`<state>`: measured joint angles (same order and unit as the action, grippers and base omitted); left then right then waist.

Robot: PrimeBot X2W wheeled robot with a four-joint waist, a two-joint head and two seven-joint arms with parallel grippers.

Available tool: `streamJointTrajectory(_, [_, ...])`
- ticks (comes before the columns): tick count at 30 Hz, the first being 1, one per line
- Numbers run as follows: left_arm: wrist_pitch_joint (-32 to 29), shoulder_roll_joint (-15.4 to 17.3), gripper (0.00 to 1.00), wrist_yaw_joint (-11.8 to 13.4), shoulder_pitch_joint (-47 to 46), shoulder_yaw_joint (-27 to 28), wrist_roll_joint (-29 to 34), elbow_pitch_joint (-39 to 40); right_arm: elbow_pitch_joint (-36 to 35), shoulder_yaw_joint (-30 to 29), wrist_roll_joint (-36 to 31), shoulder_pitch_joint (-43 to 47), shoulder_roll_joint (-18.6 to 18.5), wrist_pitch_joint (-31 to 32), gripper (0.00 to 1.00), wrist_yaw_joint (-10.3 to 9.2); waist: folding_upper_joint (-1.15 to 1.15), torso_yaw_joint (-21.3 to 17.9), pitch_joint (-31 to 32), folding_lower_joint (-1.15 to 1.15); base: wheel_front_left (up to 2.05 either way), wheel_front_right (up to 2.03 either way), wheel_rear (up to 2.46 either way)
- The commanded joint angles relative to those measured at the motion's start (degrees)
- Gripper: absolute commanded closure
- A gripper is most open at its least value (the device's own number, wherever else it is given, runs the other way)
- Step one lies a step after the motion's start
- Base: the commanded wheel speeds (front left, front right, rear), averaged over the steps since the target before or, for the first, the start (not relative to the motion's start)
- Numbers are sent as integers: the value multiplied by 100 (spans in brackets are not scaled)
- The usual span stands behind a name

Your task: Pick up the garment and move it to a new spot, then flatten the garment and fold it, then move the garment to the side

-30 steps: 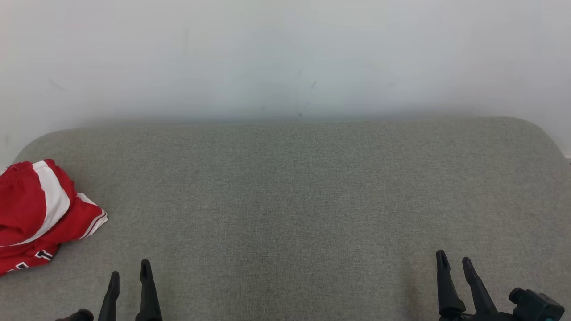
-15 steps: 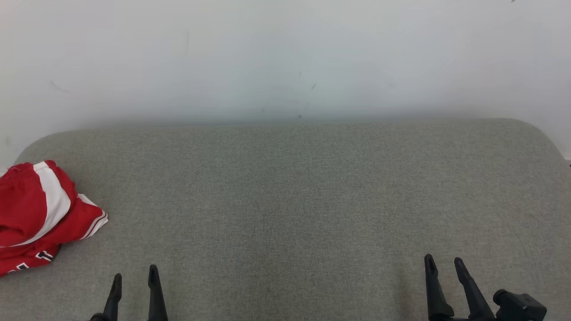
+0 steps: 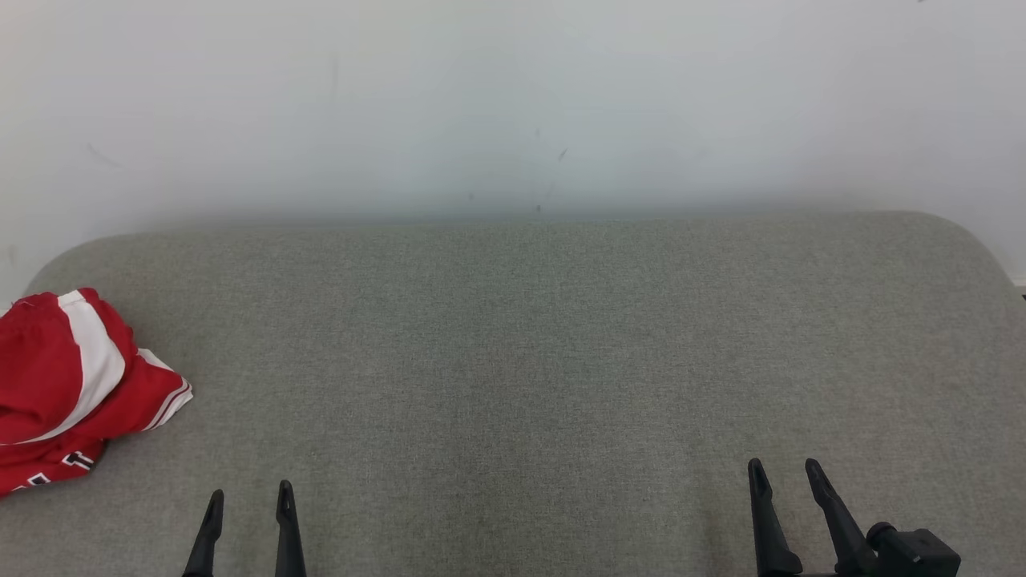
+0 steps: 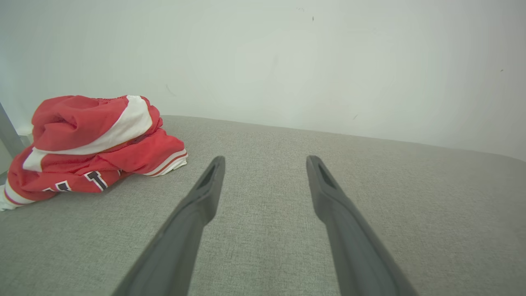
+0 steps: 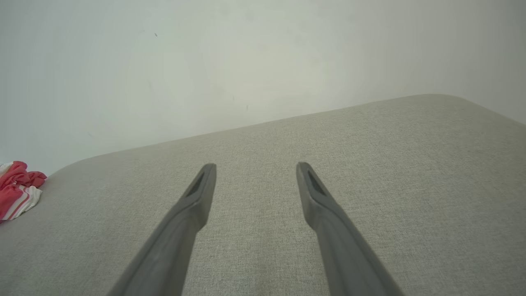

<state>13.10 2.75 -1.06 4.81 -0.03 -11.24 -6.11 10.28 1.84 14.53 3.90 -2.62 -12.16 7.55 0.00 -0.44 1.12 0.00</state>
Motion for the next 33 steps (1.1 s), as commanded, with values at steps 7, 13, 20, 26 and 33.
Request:
streamJointTrajectory(7, [101,52,0,-40,116,116,418,78,3,25,-339,85,-36,-126,0,-10,0,-9,41,0,0,0,0])
streamJointTrajectory(13, [152,51,0,-81,187,170,670,108,-9,32,-537,82,-37,-216,0,-11,0,-3,68,0,0,0,0])
streamJointTrajectory(20, [210,42,0,-82,234,255,919,87,56,0,-782,129,-36,-293,0,-12,0,-12,74,0,0,0,0])
streamJointTrajectory(26, [209,28,0,-68,198,314,927,74,59,-22,-791,151,-36,-309,0,-12,0,-17,58,0,0,0,0])
streamJointTrajectory(33, [209,18,0,-67,167,325,876,59,72,-104,-690,142,-35,-309,0,-12,0,-17,29,0,0,0,0])
